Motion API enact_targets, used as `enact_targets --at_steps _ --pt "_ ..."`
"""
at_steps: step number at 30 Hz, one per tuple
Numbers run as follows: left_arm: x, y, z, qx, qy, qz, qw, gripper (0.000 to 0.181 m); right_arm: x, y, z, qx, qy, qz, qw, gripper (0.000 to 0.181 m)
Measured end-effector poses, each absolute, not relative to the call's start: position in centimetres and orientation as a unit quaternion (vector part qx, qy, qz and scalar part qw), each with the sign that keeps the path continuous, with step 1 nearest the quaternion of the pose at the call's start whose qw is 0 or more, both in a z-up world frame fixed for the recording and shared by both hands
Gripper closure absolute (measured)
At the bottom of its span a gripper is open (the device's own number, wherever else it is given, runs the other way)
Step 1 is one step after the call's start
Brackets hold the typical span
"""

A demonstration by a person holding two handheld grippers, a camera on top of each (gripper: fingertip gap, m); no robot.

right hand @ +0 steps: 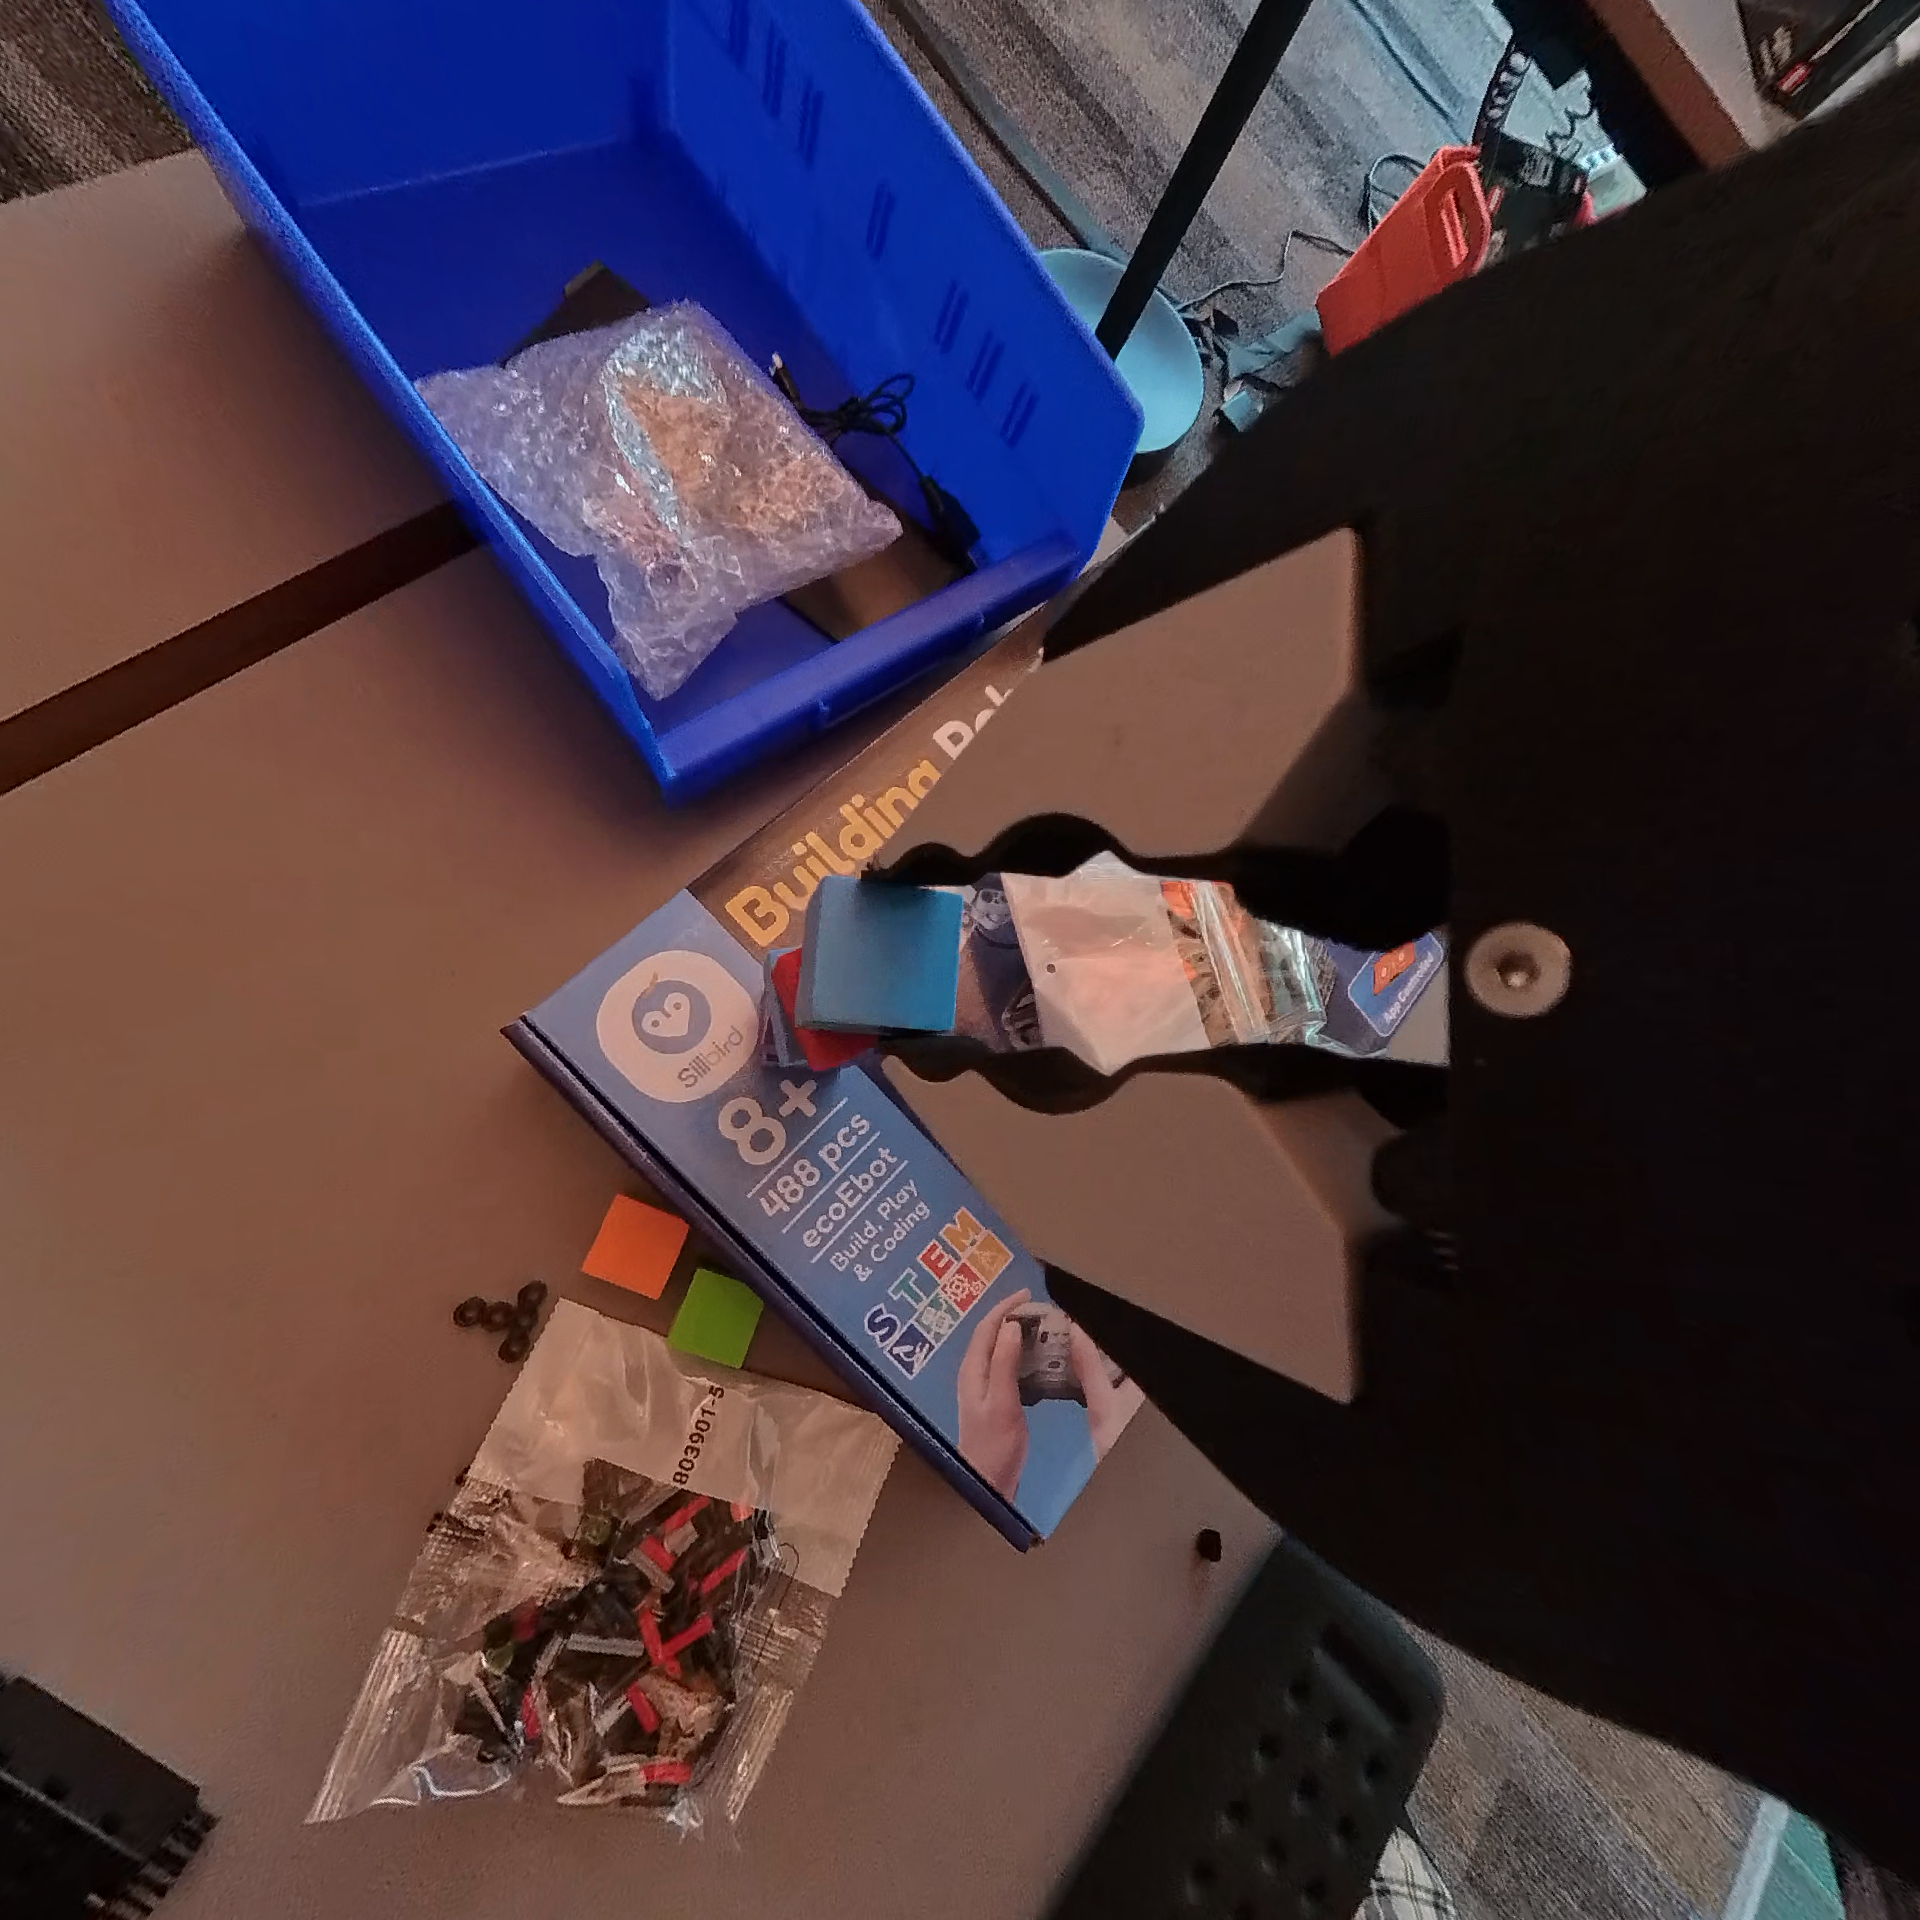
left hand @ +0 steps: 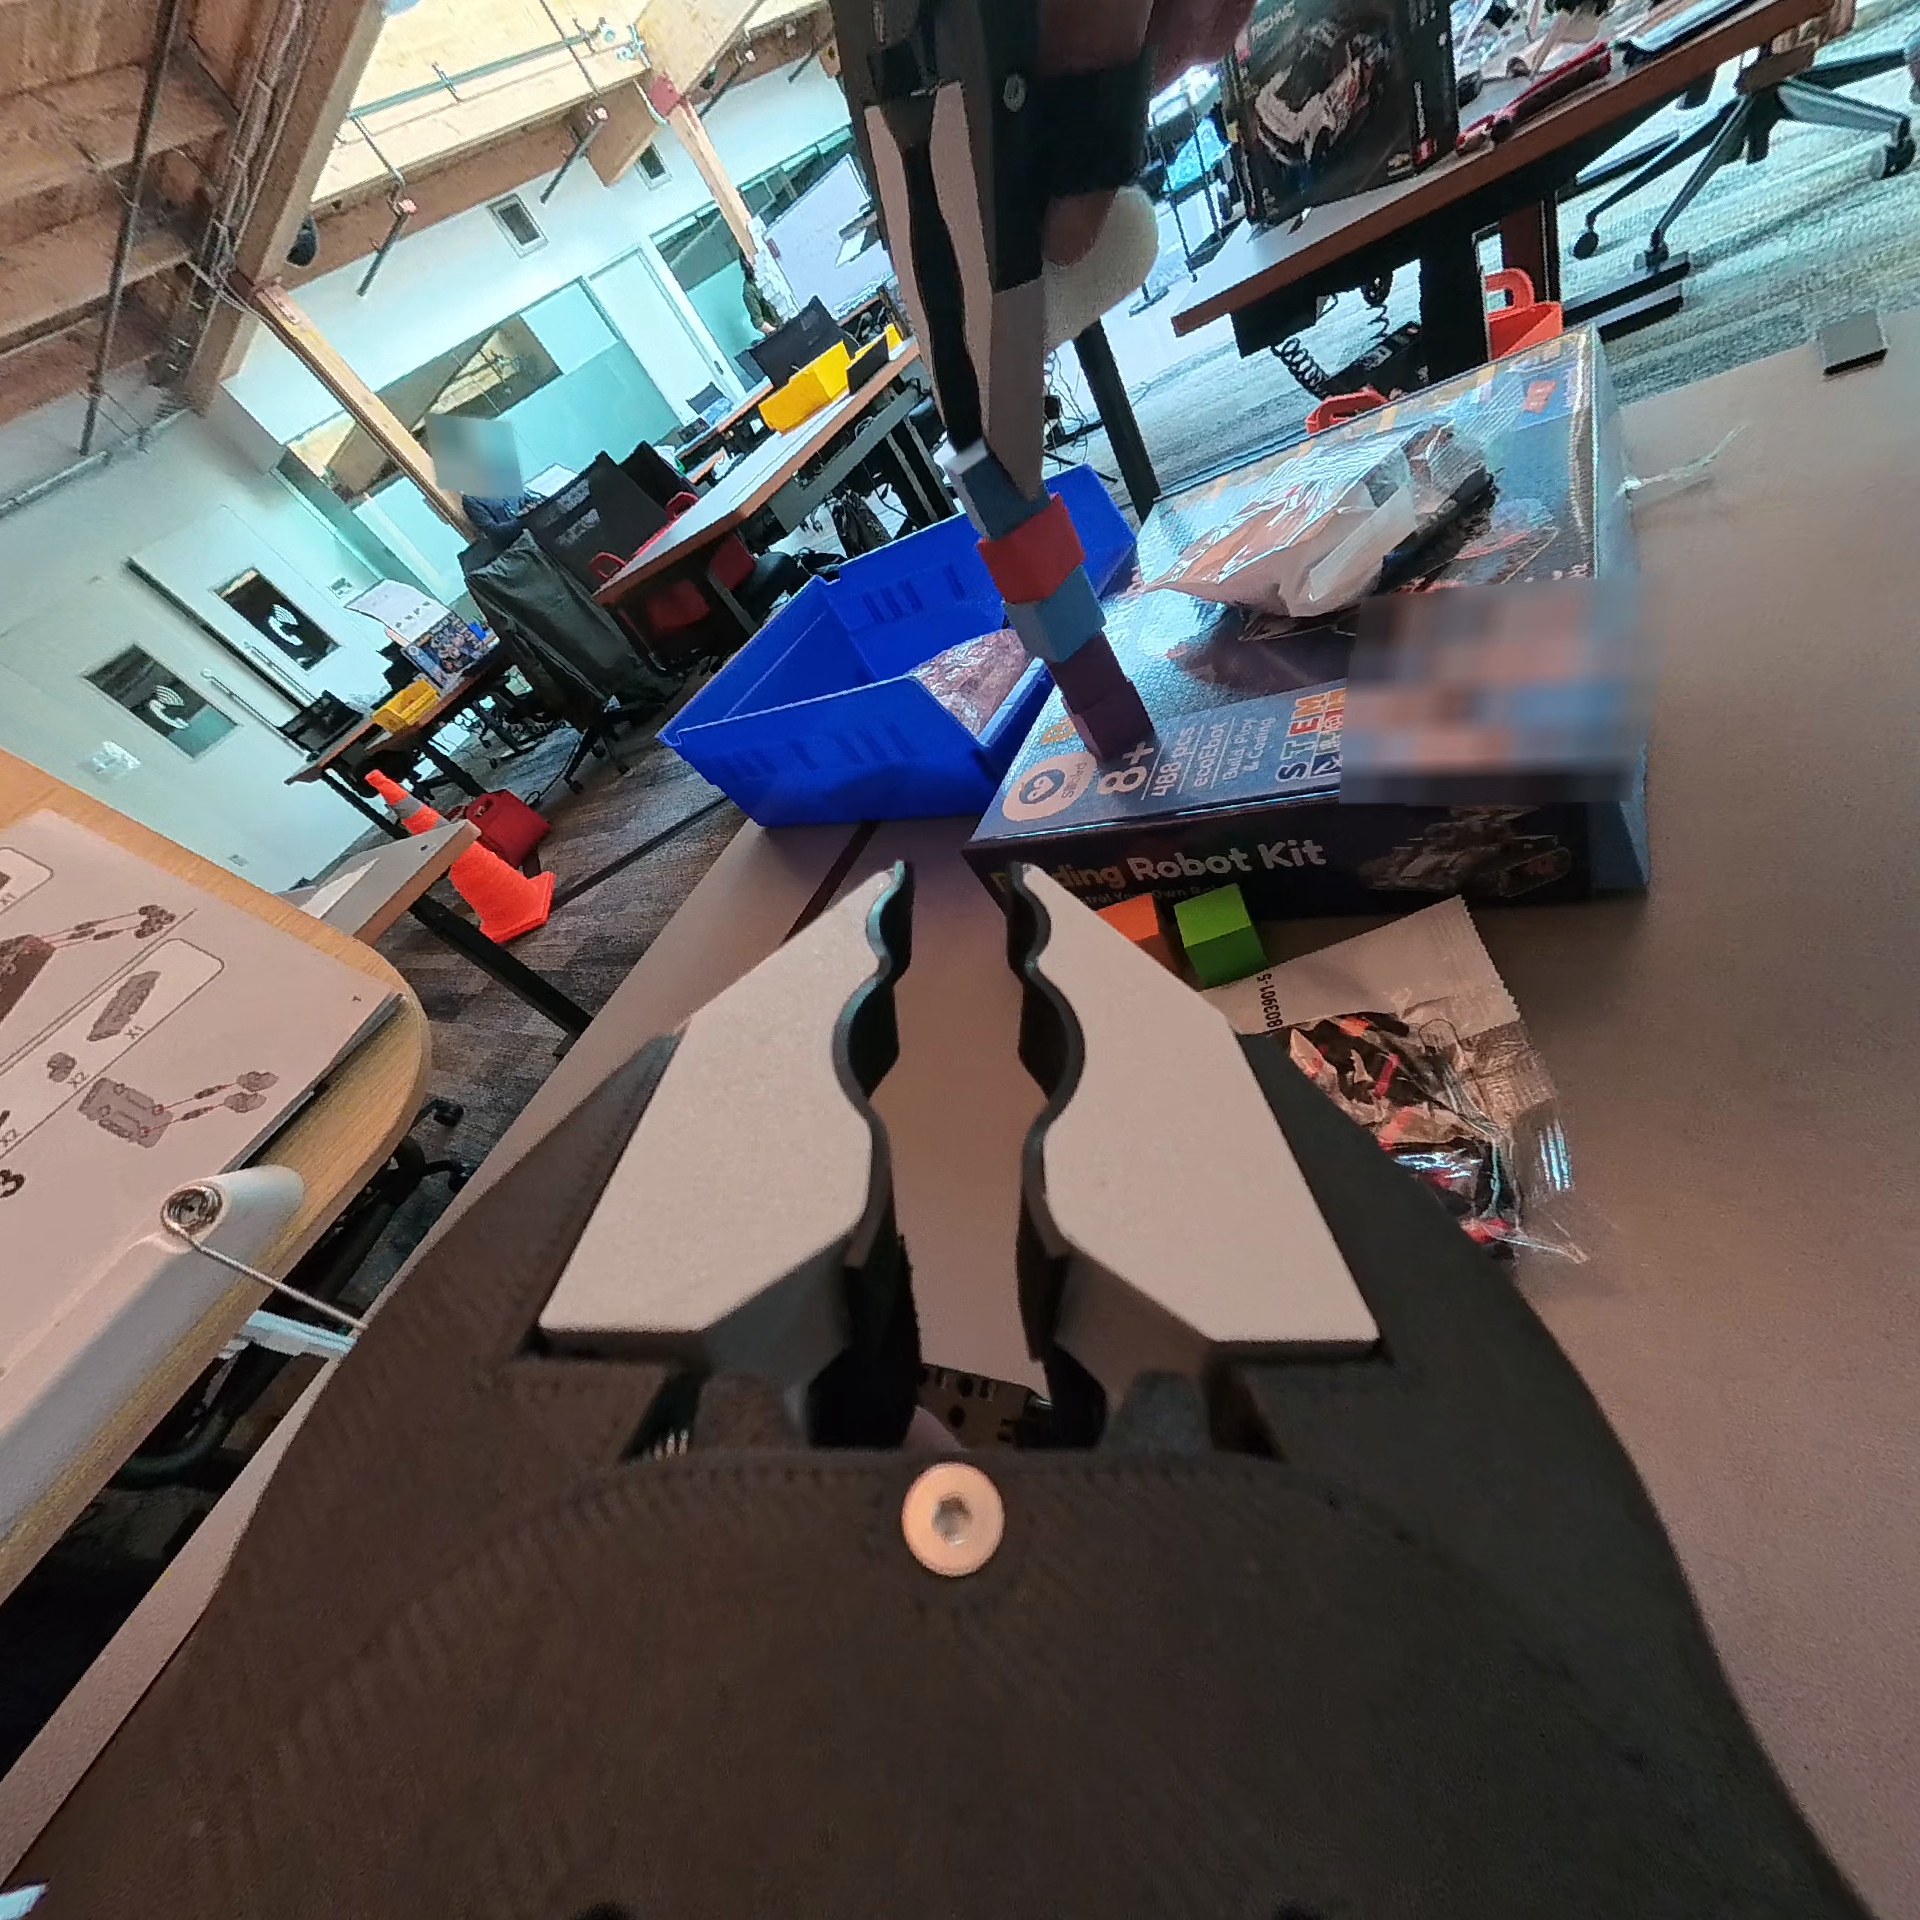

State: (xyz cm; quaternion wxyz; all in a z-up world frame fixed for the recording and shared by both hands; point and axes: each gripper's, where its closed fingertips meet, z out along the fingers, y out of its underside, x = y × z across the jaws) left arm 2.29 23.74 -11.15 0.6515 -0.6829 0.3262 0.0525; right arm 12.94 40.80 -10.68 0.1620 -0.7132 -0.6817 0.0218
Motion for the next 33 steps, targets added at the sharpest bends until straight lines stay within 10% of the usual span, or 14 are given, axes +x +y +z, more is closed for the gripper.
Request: enact_targets --at_steps 12,24,33 --pt "1.8 24.3 -12.1 -0.702 0.315 0.049 0.637 0.163 11.0 36.0 -6.9 -0.667 -0.687 0.058 0.283 0.140" --pt "0.0 24.9 -13.5 -0.727 0.298 0.066 0.615 0.163 7.1 32.5 -23.6 -0.686 -0.713 -0.026 0.141 0.139" --pt "-0.1 24.9 -13.3 -0.728 0.293 0.064 0.616 0.164 5.9 32.9 -25.2 -0.694 -0.707 -0.022 0.136 0.152"
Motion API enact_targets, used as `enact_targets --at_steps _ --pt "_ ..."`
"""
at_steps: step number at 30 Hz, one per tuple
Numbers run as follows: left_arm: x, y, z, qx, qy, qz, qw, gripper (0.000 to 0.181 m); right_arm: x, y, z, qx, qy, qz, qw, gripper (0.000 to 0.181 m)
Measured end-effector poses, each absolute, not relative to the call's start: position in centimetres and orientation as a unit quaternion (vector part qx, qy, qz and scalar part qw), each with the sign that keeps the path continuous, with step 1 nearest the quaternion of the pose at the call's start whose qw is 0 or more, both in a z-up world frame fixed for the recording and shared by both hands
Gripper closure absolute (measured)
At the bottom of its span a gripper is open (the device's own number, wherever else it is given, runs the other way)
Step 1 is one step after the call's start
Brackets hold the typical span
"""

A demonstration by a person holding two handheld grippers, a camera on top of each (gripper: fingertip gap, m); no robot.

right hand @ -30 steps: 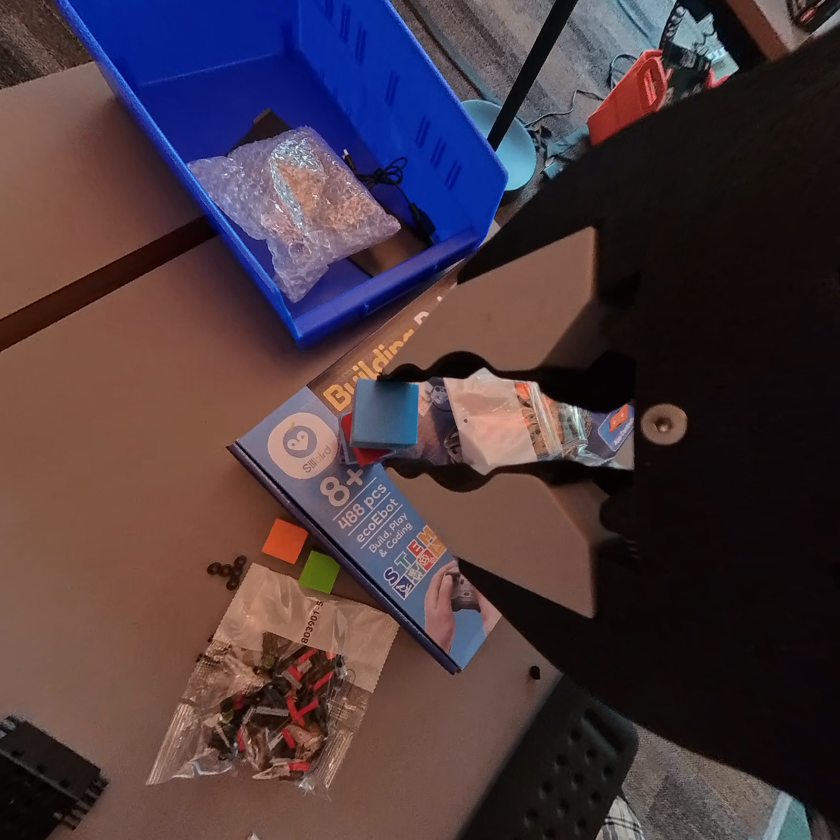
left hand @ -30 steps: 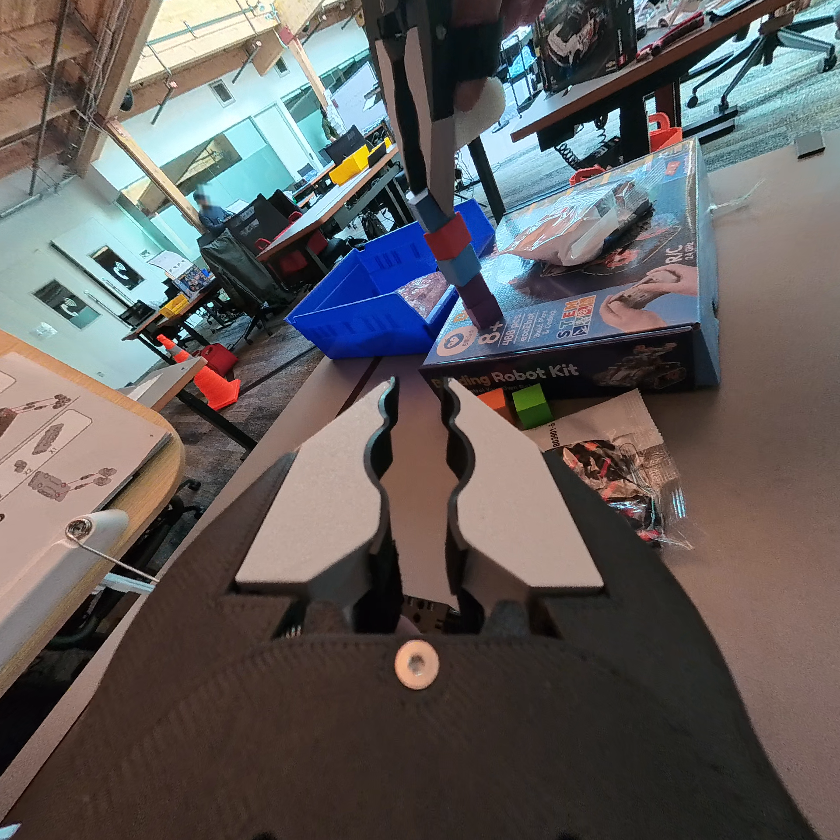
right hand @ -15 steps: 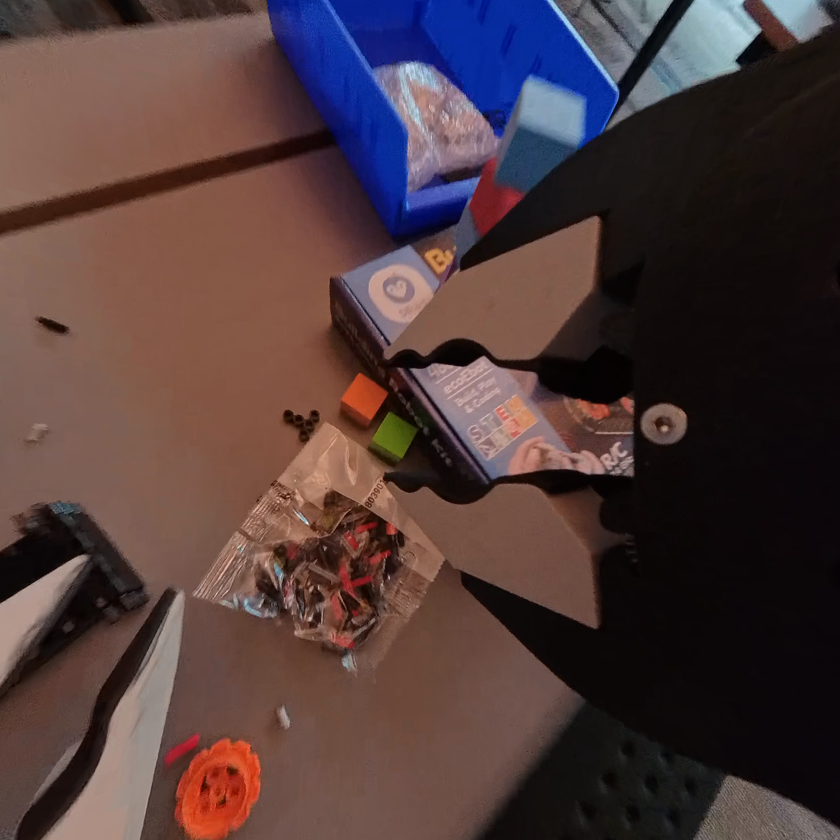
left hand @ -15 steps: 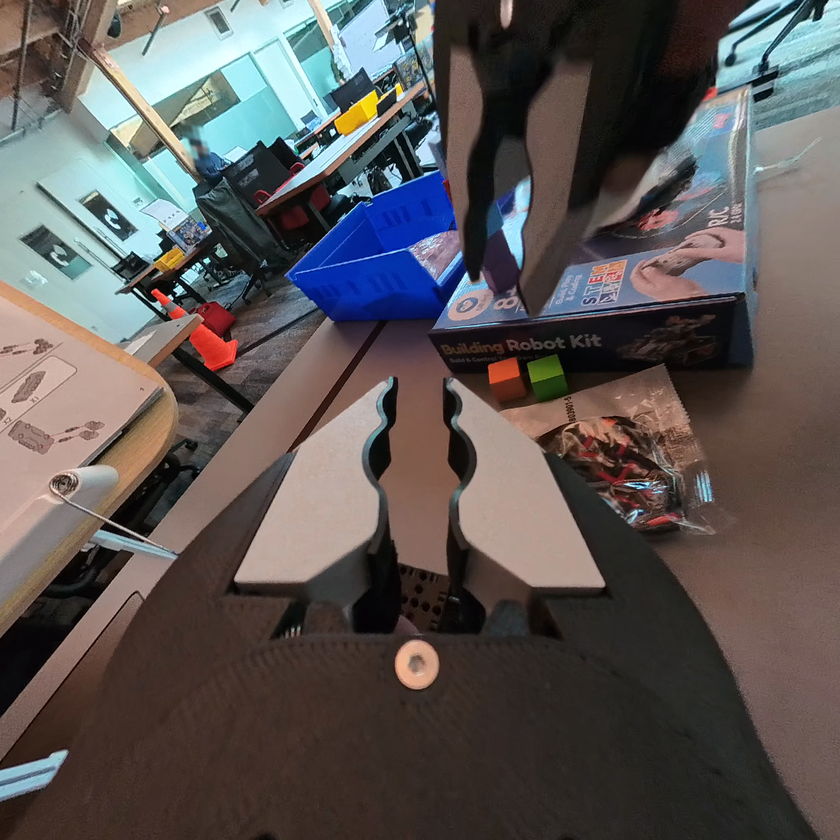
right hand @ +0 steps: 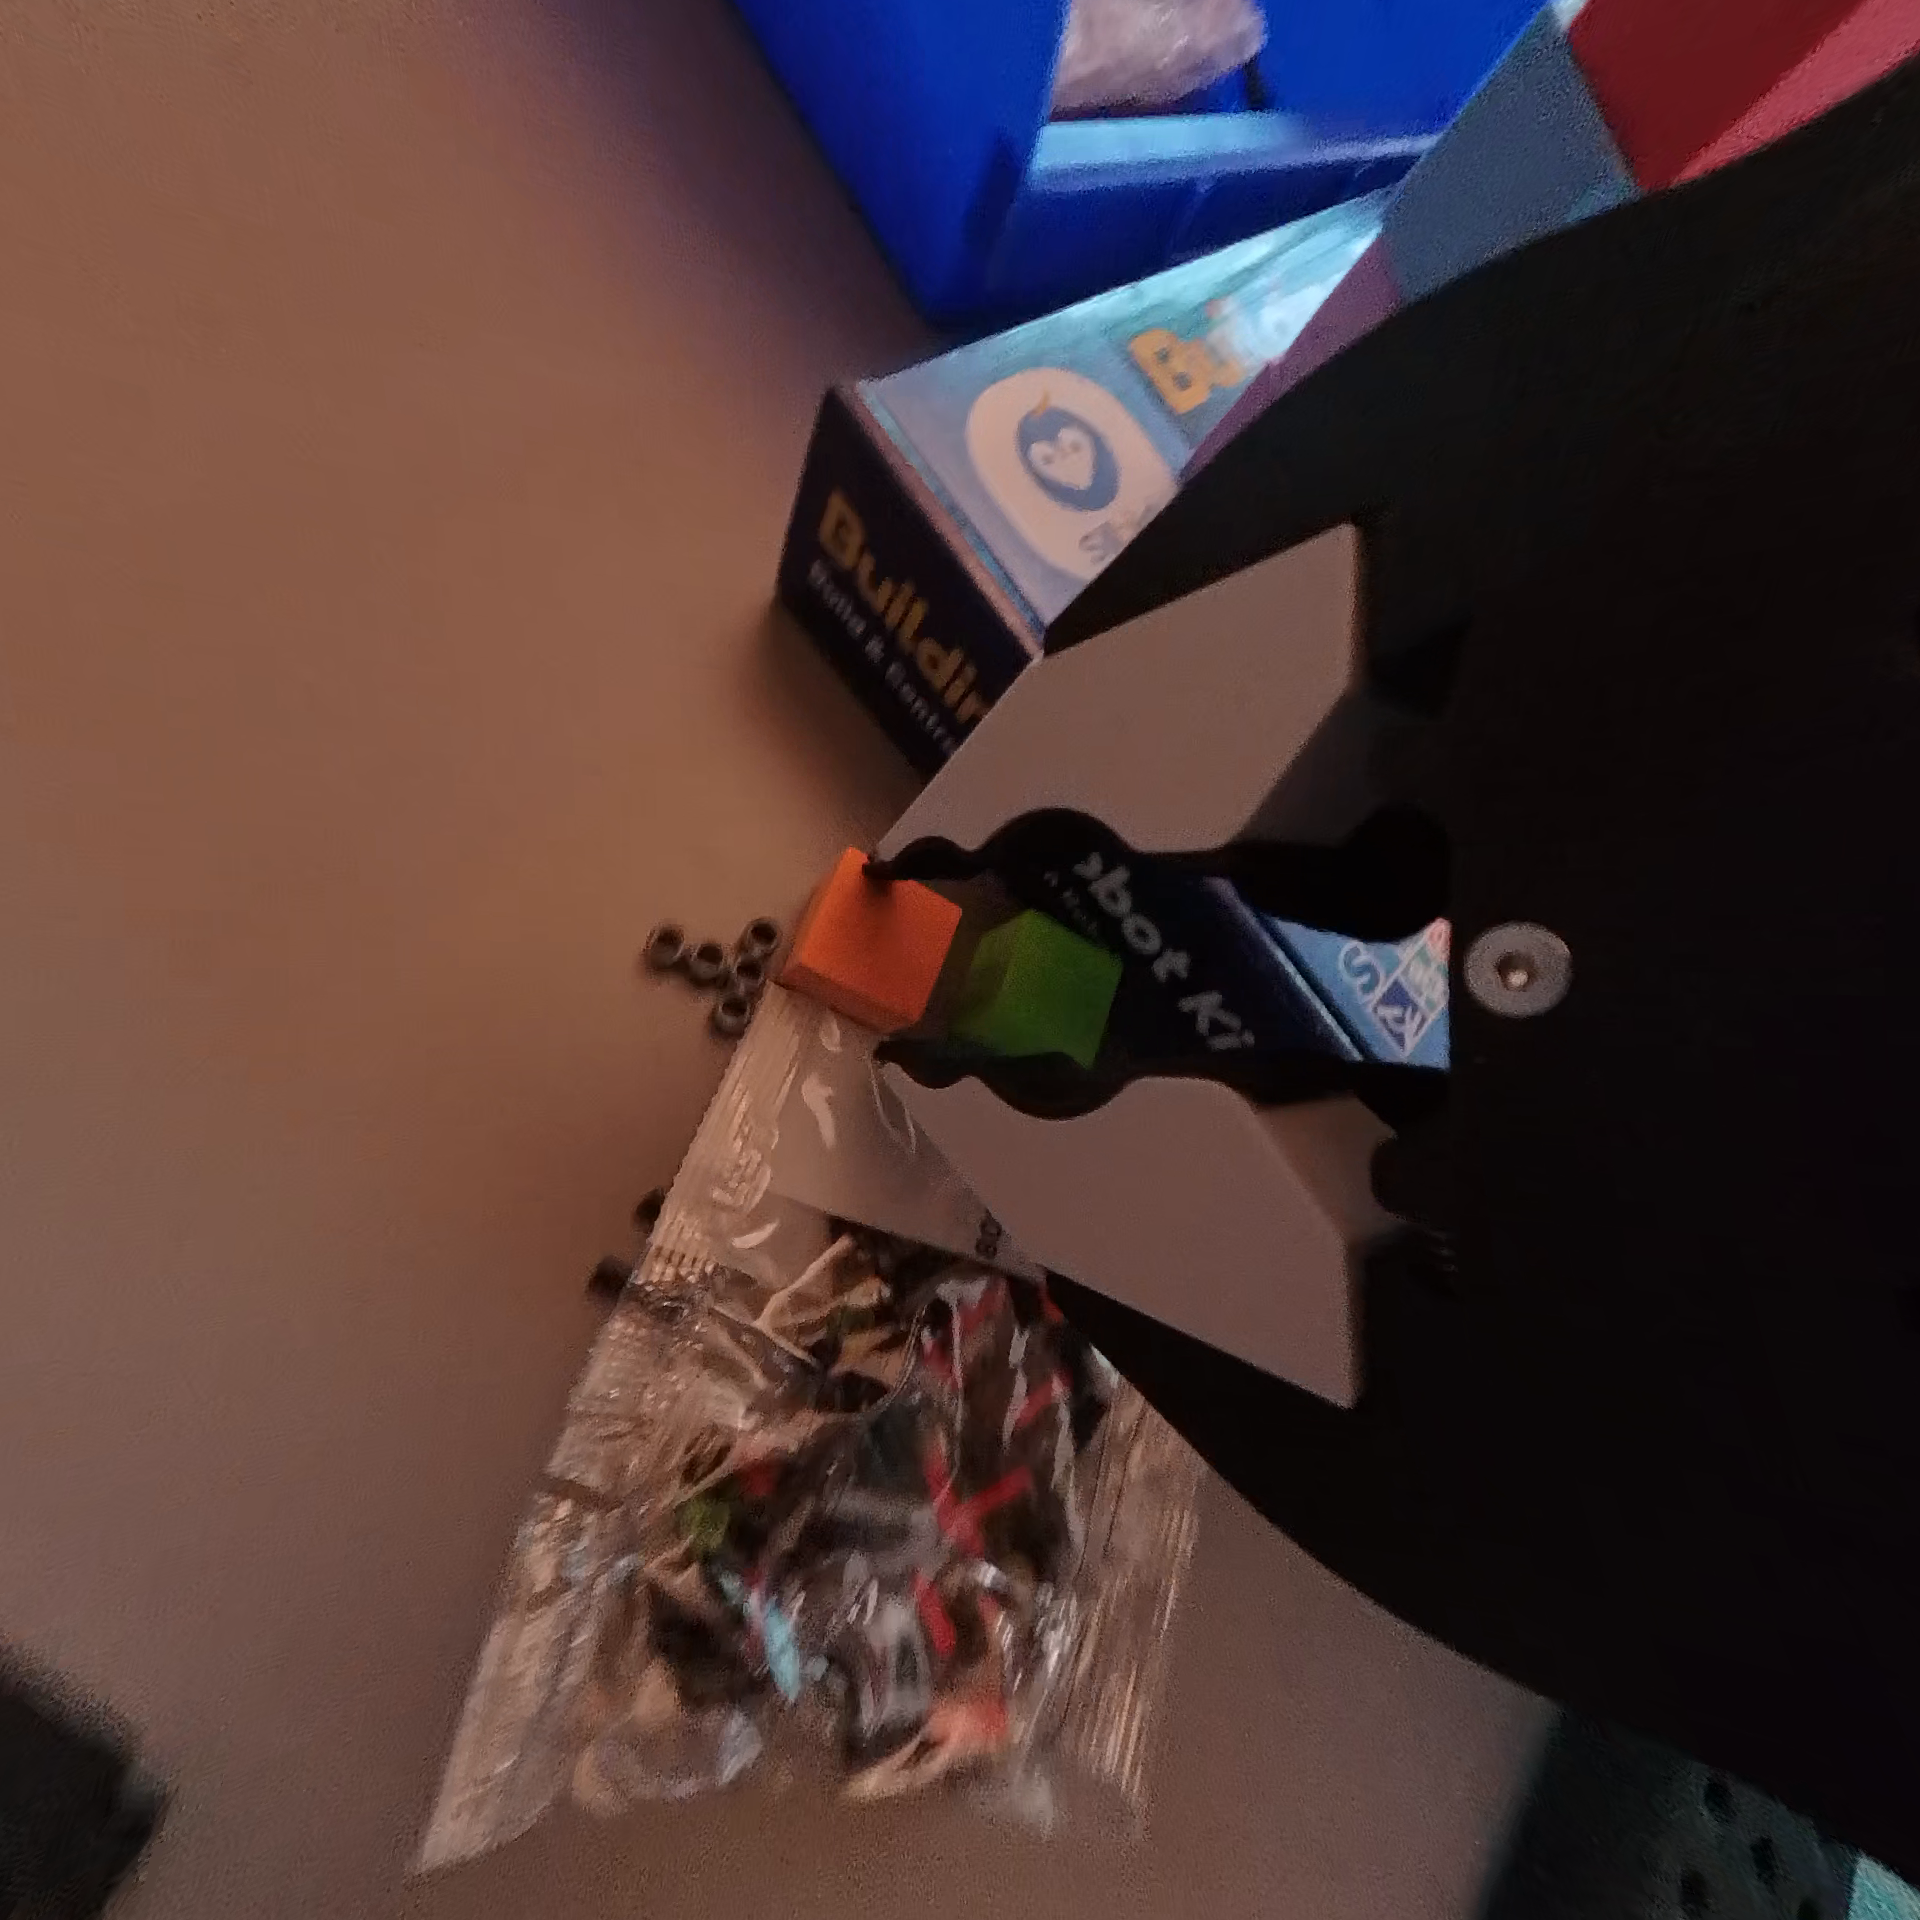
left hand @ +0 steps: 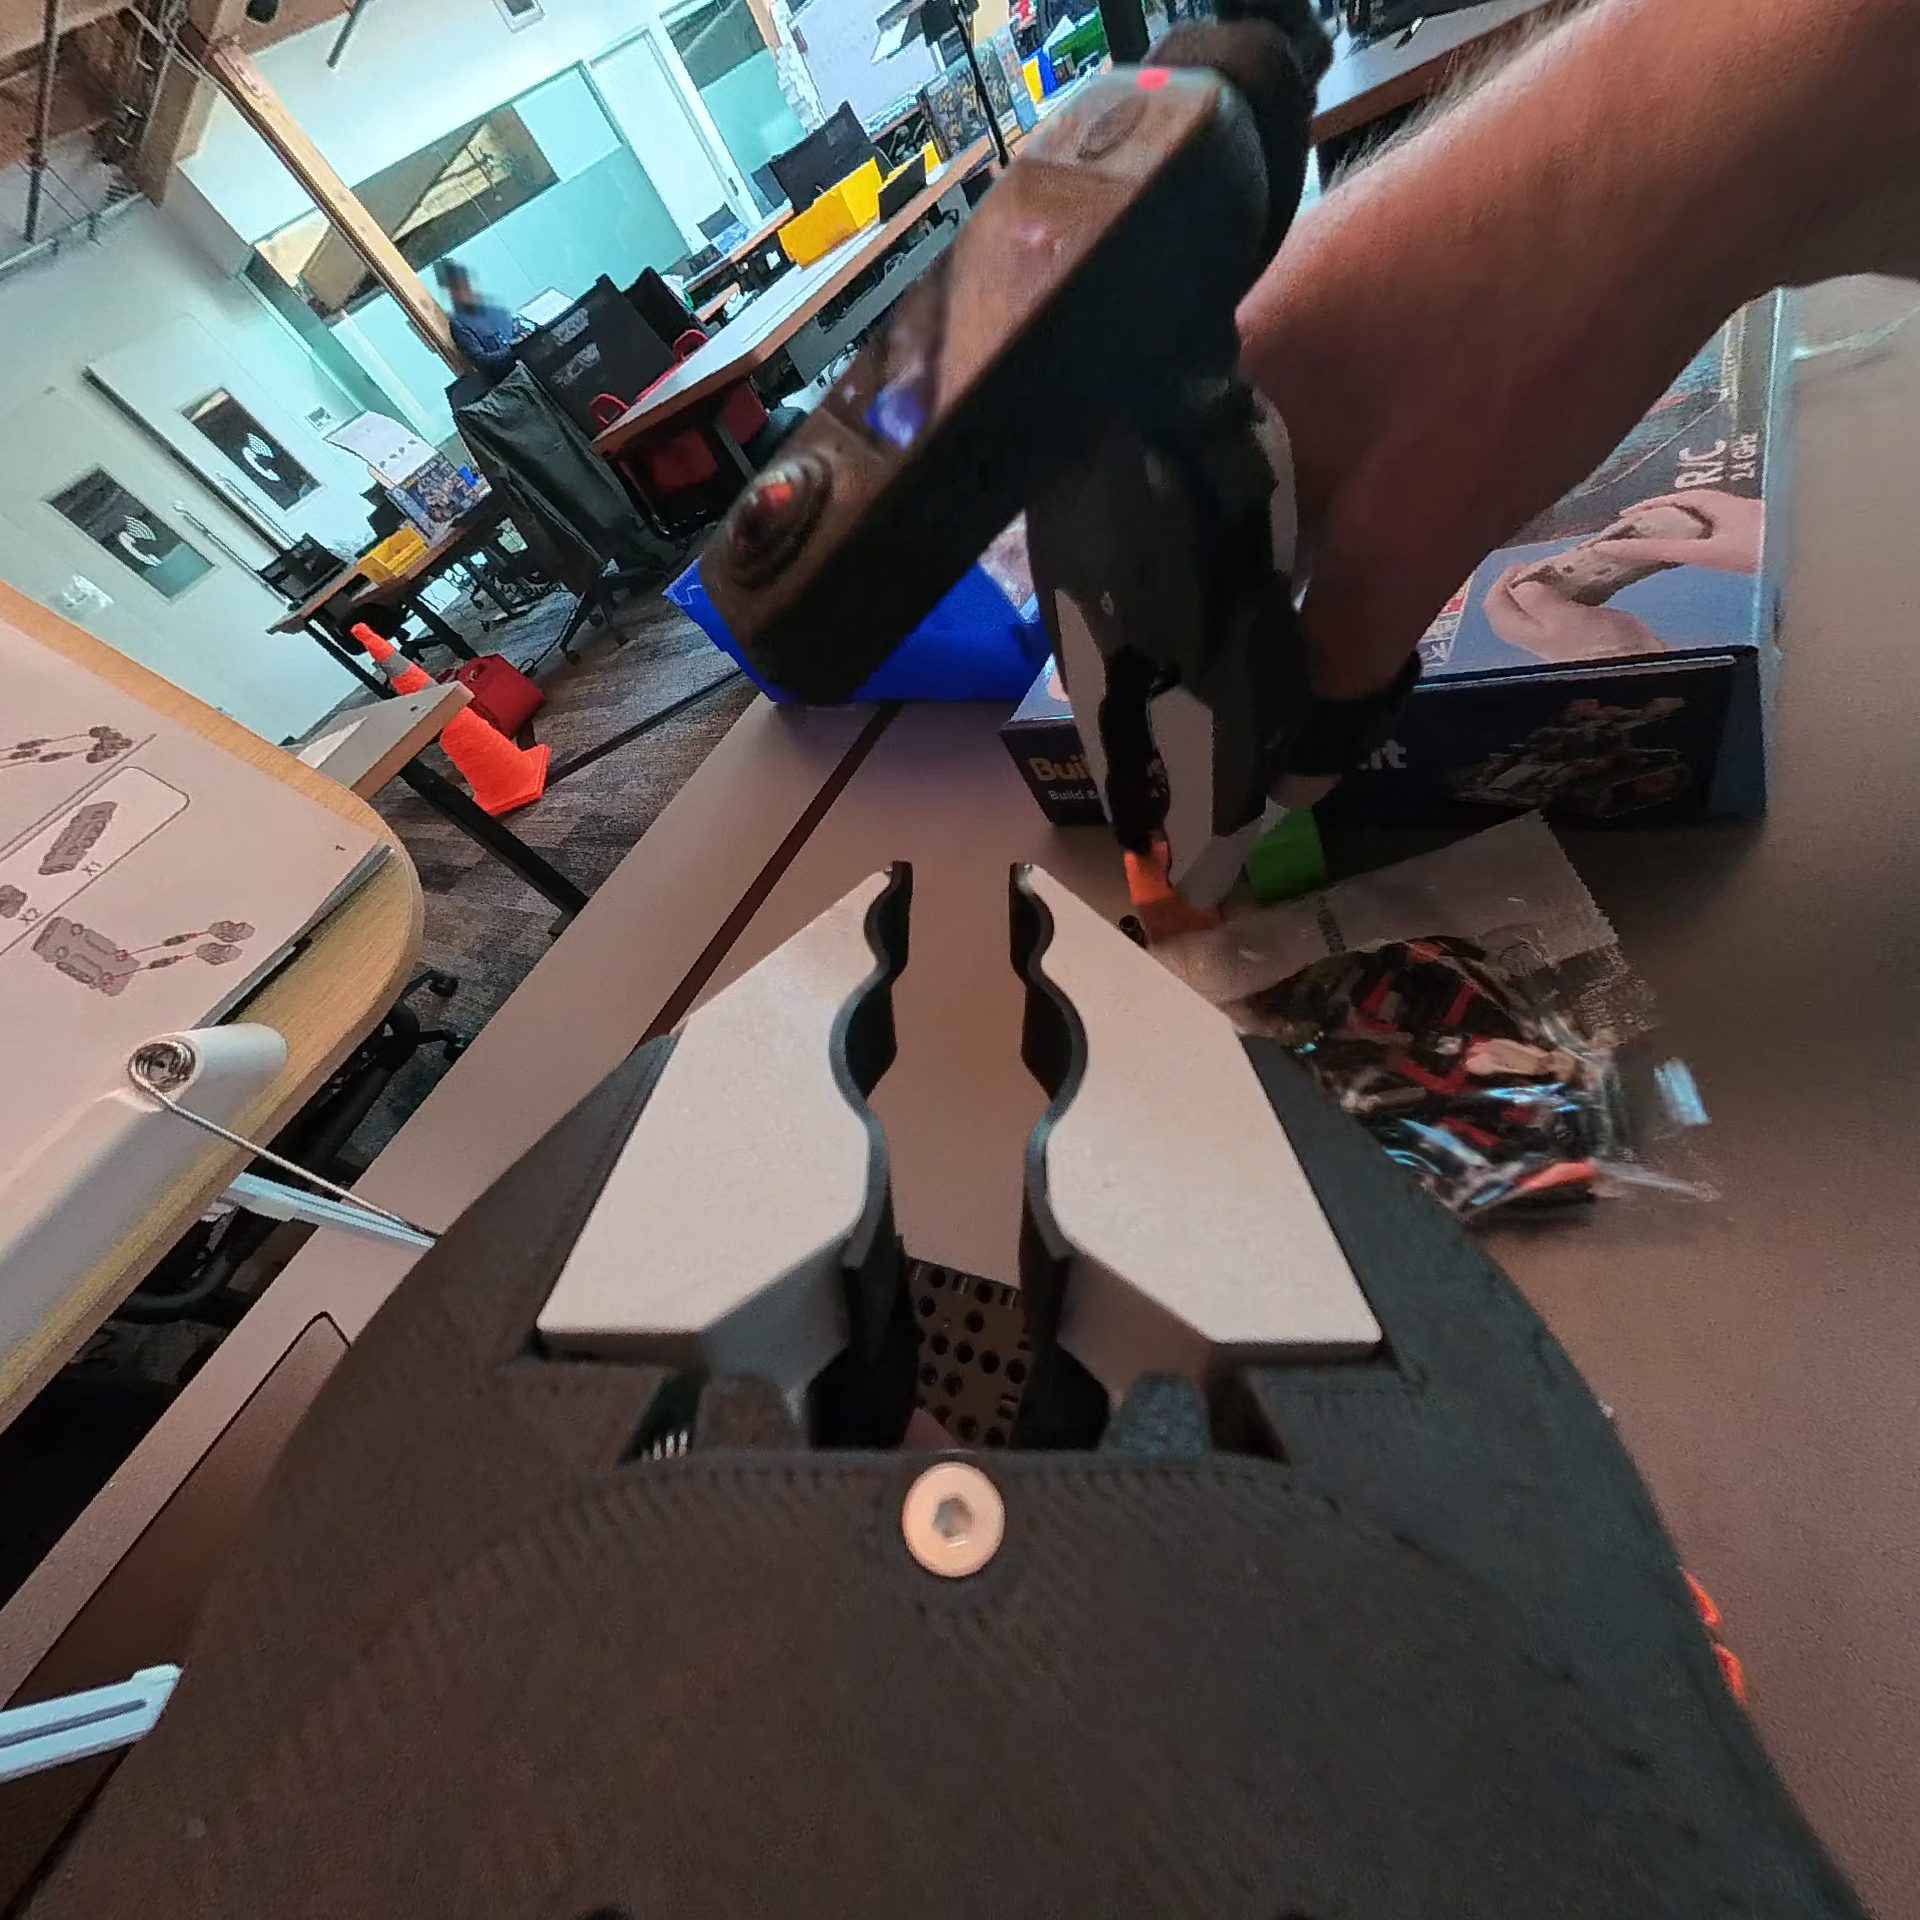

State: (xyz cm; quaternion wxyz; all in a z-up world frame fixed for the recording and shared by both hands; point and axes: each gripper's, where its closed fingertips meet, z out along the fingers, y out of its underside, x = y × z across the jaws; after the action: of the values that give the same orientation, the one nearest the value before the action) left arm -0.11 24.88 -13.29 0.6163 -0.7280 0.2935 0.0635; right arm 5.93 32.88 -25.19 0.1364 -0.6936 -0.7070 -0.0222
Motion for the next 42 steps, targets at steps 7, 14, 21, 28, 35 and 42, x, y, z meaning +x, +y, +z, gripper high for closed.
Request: enact_targets --at_steps 7,14,21,28,35,42 --pt "-0.1 24.8 -13.2 -0.728 0.292 0.060 0.618 0.164 5.6 32.8 -24.9 -0.681 -0.718 -0.020 0.141 0.138" --pt "-0.3 24.8 -13.2 -0.728 0.290 0.062 0.618 0.164 4.7 32.2 -25.8 -0.686 -0.716 0.005 0.133 0.151" --pt "-0.6 24.9 -13.3 -0.732 0.284 0.057 0.617 0.165 5.1 33.7 -13.9 -0.674 -0.694 0.059 0.244 0.152" --pt "-0.3 24.9 -13.7 -0.735 0.286 0.054 0.613 0.165 10.5 38.5 -3.9 -0.695 -0.668 0.007 0.265 0.151" --pt "-0.4 25.0 -13.7 -0.736 0.286 0.052 0.611 0.165 12.9 40.9 -5.8 -0.722 -0.665 -0.016 0.190 0.151" --pt "-0.4 25.0 -13.8 -0.738 0.287 0.049 0.609 0.165 12.8 41.2 -7.4 -0.728 -0.664 -0.008 0.171 0.151"
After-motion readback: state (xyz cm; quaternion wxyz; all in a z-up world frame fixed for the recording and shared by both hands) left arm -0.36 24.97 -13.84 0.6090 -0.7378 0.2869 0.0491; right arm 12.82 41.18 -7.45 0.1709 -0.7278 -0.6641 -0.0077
